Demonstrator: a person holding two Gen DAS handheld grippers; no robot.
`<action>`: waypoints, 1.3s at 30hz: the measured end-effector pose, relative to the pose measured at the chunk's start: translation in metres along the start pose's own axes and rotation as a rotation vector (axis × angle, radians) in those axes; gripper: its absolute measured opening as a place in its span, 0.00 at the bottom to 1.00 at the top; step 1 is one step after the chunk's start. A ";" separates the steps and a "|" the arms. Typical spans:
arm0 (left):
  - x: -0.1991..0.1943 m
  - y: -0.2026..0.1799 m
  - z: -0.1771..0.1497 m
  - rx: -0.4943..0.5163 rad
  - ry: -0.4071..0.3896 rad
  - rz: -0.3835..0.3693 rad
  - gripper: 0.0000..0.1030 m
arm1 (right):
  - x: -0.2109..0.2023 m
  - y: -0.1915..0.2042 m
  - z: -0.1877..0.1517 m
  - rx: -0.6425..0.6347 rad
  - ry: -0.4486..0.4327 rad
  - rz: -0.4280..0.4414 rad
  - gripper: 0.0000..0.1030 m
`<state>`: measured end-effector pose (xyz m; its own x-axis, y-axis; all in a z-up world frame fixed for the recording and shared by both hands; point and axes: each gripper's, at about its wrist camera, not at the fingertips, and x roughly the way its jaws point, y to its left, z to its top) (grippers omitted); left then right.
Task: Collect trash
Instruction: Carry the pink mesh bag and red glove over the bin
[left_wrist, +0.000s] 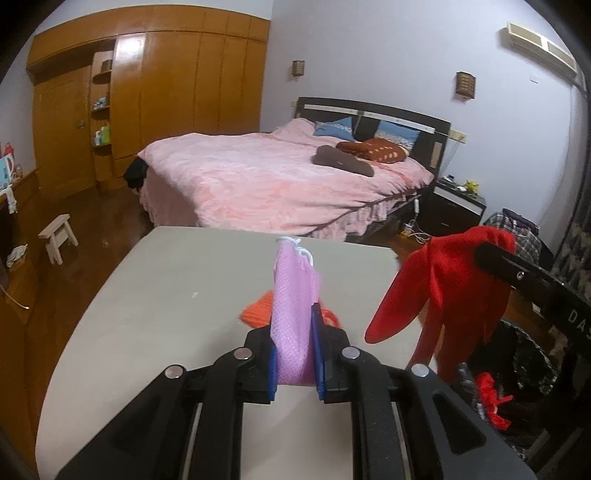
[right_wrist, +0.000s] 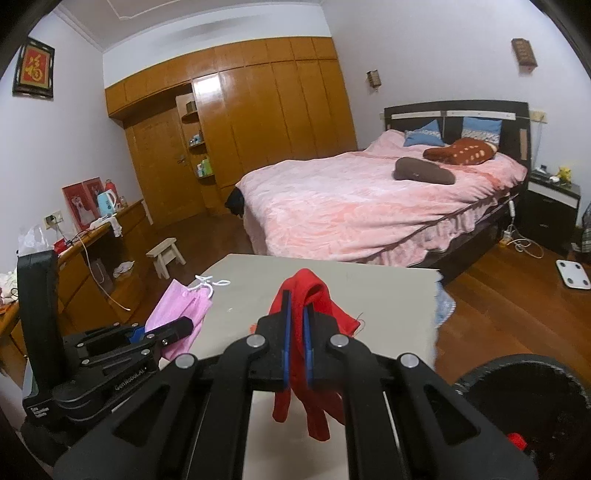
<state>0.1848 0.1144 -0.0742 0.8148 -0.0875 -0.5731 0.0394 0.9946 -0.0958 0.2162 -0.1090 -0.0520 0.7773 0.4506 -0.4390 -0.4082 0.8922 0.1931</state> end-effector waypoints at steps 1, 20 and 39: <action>-0.001 -0.008 -0.001 0.009 0.000 -0.012 0.14 | -0.007 -0.004 0.000 0.001 -0.004 -0.010 0.05; -0.010 -0.132 -0.008 0.136 -0.022 -0.212 0.14 | -0.103 -0.093 -0.030 0.073 -0.030 -0.240 0.05; -0.002 -0.235 -0.030 0.240 0.003 -0.389 0.14 | -0.171 -0.170 -0.078 0.185 -0.036 -0.445 0.05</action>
<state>0.1568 -0.1204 -0.0751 0.7113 -0.4568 -0.5342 0.4754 0.8725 -0.1130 0.1152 -0.3395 -0.0786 0.8744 0.0213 -0.4848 0.0575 0.9874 0.1473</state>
